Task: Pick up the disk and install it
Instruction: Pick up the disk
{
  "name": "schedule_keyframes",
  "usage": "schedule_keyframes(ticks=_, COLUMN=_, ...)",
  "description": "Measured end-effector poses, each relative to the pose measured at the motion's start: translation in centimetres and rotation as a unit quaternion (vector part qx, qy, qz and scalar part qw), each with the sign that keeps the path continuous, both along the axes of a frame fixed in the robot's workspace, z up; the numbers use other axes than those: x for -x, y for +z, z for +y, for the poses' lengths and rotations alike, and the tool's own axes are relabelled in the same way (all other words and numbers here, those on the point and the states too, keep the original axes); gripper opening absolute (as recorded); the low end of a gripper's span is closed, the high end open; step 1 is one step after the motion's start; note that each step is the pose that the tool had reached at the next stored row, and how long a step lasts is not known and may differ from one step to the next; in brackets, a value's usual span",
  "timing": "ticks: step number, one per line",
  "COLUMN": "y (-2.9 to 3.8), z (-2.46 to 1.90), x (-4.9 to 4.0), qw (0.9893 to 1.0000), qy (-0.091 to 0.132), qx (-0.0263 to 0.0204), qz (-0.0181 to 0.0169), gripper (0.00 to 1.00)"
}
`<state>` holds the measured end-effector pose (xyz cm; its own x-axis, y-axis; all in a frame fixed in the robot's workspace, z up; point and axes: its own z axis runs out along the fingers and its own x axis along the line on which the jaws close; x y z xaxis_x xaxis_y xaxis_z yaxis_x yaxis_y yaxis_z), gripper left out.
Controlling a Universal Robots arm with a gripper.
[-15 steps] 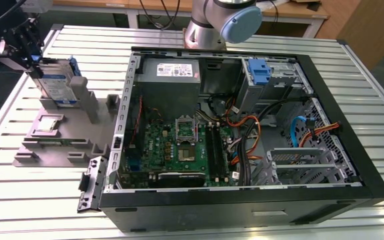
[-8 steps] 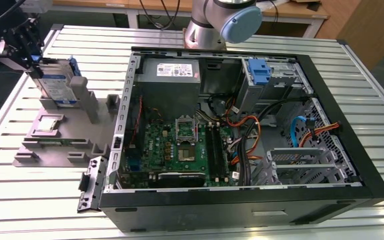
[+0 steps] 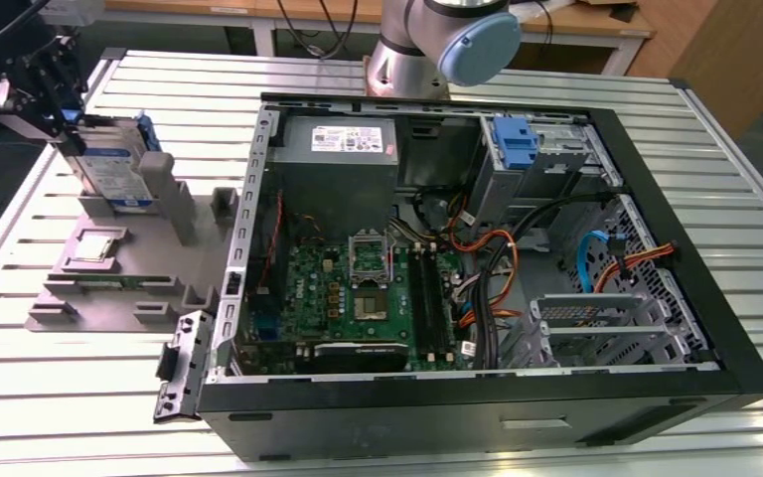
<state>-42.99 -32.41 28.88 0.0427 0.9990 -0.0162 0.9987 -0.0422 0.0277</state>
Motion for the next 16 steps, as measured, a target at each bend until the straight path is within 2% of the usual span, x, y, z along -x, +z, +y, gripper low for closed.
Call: schedule_keyframes(ticks=16, y=0.57, z=0.0, x=0.0, qw=1.0, qy=0.0, qx=0.0002, qz=0.0001, gripper=0.37)
